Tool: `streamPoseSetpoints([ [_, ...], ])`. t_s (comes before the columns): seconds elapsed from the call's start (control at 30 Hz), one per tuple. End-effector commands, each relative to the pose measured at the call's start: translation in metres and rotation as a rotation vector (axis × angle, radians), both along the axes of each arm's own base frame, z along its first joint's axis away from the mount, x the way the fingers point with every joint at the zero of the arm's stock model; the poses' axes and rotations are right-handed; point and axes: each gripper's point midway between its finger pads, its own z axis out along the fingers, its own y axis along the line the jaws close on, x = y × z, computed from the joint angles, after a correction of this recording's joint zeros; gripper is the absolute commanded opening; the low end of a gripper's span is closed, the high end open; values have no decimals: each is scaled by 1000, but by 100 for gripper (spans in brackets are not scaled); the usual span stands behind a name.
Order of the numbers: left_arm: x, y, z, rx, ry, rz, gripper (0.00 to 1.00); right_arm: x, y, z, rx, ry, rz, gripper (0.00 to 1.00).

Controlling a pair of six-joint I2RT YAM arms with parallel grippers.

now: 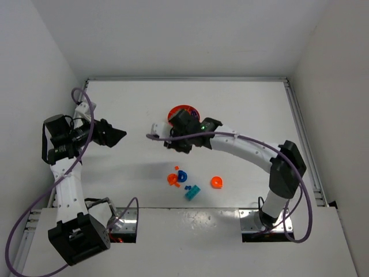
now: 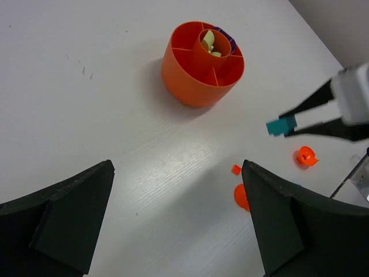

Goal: Sort the legos into containers by color

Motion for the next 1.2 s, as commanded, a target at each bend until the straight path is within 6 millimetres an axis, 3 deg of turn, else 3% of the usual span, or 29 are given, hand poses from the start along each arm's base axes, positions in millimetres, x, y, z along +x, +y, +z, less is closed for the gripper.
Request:
streamPoseSetpoints([
  [0.0, 4, 0, 5, 14, -29, -17, 100, 55, -4, 41, 23, -134, -36, 0],
  [0.17, 4, 0, 9, 32, -53, -8, 100, 102, -13, 49, -14, -173, -61, 0],
  [0.47, 11, 3, 14, -5, -52, 21, 100, 139, -19, 40, -57, -125, -60, 0],
  [0.63, 12, 5, 15, 3, -59, 29, 100, 145, -25, 29, -71, -107, -66, 3],
  [0.83, 12, 4, 11, -1, -51, 29, 100, 154, -30, 20, -86, -124, -76, 21],
  [1.0, 12, 4, 11, -1, -51, 29, 100, 160, -33, 20, -92, -145, -74, 28],
  [1.17, 7, -2, 7, 33, -38, -11, 100, 168, -33, 33, -70, -171, -86, 40],
])
